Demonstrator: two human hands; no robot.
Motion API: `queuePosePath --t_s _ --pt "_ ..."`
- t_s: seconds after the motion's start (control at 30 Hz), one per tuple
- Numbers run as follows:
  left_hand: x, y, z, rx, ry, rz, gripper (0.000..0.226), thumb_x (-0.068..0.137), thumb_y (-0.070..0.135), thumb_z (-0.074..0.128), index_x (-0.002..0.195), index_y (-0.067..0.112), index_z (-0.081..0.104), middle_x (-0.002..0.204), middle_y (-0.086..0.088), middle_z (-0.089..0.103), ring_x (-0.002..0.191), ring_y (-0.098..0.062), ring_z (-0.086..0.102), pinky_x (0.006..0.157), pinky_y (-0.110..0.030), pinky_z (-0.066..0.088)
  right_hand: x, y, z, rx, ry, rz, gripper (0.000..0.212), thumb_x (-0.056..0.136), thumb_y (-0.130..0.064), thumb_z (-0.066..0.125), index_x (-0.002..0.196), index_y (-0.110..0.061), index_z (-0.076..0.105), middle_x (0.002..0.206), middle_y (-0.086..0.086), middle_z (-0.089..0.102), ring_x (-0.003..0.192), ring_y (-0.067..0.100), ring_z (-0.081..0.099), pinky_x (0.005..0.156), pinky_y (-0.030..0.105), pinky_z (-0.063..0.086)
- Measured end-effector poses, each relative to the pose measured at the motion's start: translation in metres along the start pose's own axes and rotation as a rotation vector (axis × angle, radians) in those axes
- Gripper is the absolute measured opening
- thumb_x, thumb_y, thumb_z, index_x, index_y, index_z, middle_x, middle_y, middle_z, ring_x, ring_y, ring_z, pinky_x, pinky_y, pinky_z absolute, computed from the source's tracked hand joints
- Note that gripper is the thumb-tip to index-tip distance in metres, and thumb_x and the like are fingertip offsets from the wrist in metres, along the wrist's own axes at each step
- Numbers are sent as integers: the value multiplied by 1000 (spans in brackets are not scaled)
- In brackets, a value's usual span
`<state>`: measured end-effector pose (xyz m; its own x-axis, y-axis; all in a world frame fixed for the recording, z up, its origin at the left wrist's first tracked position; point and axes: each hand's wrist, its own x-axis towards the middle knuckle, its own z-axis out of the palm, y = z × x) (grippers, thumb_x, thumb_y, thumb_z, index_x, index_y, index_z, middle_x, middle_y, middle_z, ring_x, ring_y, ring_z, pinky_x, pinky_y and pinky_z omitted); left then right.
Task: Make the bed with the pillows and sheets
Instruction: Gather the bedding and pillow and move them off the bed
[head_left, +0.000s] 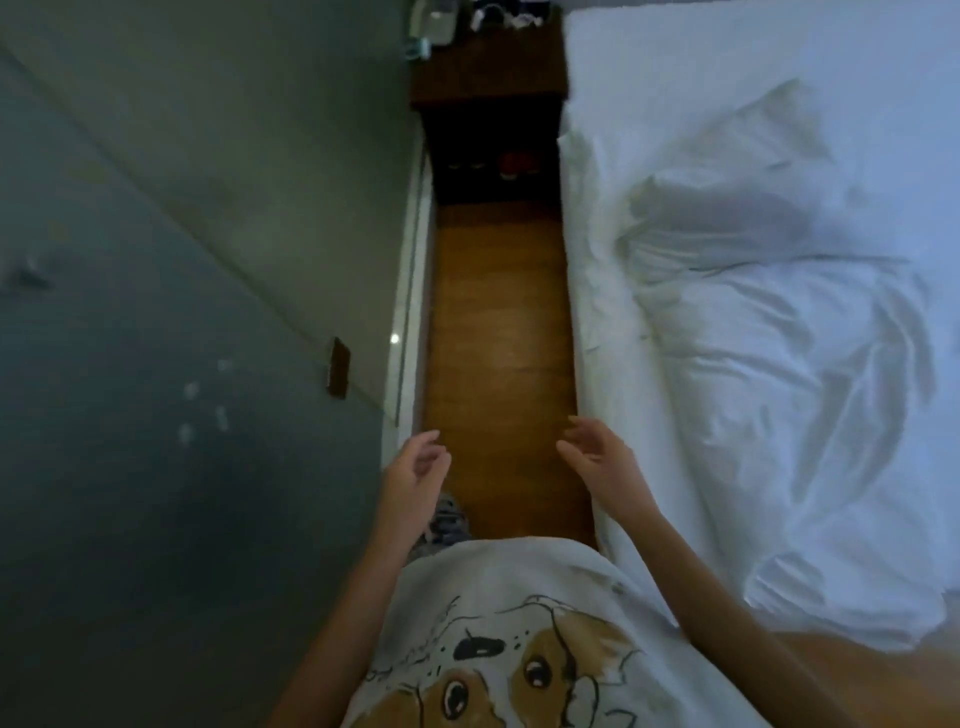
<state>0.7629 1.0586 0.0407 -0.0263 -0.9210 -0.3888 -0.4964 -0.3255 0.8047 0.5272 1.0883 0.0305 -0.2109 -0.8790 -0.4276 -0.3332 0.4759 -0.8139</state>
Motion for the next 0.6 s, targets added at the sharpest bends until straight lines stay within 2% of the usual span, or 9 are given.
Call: queuePosePath --t_s 0.07,0.27,0.43,0.6 --pt "54 24 1 75 -103 68 35 98 32 53 132 24 52 109 14 59 106 -6 57 88 -25 49 13 -7 -5 58 153 61 41 94 -31 58 133 -21 49 111 -7 59 103 11 58 87 23 47" --pt "153 115 48 366 -484 370 35 98 35 52 132 29 52 116 11 60 107 -6 57 89 -31 54 37 -18 -23 209 505 235 39 93 -32 60 130 -24 52 111 -9 60 95 1 57 73 9 42" --pt "201 158 111 509 -775 499 34 96 34 55 130 29 53 112 12 61 103 -3 57 89 -32 55 62 2 -43 360 746 370 42 91 -29 63 131 -19 53 115 -3 62 99 8 59 81 17 45" --pt "246 194 193 679 -929 596 34 96 30 58 129 25 56 106 13 63 99 -2 58 88 -33 55 96 49 -83 540 920 532 43 92 -26 63 132 -14 53 116 4 64 100 15 60 83 23 45"
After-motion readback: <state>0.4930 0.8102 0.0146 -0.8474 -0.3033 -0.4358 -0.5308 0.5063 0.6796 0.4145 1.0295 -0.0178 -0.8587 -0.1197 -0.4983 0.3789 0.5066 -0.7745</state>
